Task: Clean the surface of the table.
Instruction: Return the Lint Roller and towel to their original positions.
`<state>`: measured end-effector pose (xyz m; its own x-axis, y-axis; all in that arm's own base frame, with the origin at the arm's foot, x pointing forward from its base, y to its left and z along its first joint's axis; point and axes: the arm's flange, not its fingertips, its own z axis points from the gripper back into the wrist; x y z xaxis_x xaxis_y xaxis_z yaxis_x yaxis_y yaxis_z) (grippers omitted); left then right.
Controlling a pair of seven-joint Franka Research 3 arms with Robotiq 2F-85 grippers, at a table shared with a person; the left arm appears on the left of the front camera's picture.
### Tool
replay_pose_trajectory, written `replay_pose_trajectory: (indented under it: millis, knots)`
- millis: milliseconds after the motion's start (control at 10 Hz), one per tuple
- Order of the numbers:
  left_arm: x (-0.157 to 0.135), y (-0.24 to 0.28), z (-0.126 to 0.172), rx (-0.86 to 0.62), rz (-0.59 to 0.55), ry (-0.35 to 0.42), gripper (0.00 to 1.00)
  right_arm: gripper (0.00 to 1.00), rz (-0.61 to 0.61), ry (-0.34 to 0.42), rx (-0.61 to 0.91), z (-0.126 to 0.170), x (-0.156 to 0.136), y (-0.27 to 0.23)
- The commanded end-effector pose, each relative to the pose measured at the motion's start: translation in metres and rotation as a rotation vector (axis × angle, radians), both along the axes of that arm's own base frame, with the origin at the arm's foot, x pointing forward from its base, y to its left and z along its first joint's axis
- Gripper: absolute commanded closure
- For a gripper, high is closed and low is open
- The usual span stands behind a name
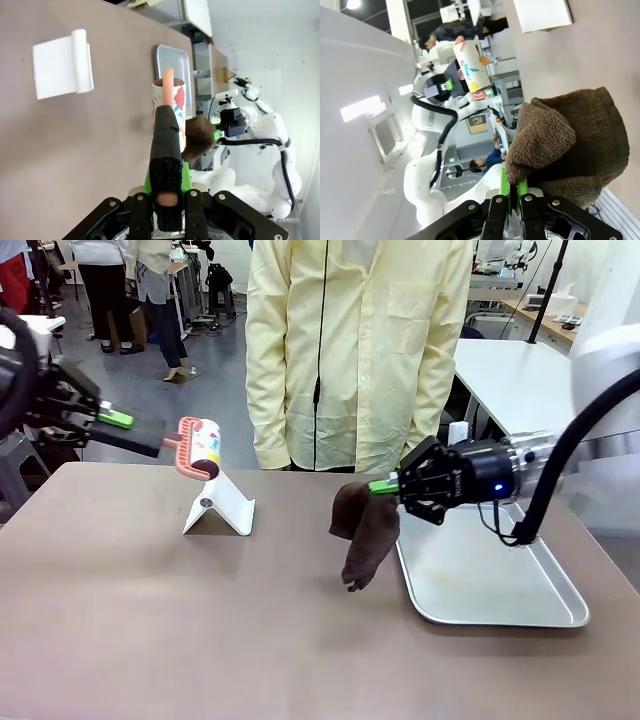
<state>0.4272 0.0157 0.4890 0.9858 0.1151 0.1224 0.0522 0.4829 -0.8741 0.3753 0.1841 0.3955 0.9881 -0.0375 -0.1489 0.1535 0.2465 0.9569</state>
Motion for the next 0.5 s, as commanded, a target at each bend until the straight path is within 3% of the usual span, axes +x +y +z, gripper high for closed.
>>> replay_pose_trajectory:
  millis: [0,400]
  knots:
    - [0.038,-0.003,0.001,0.048,-0.011,0.064,0.78,0.94,-0.028,-0.029,-0.029,-0.027,0.014,0.029]
    - [0.085,-0.031,-0.014,0.136,-0.021,0.108,0.78,0.94,-0.144,-0.035,-0.041,-0.065,0.033,0.046]
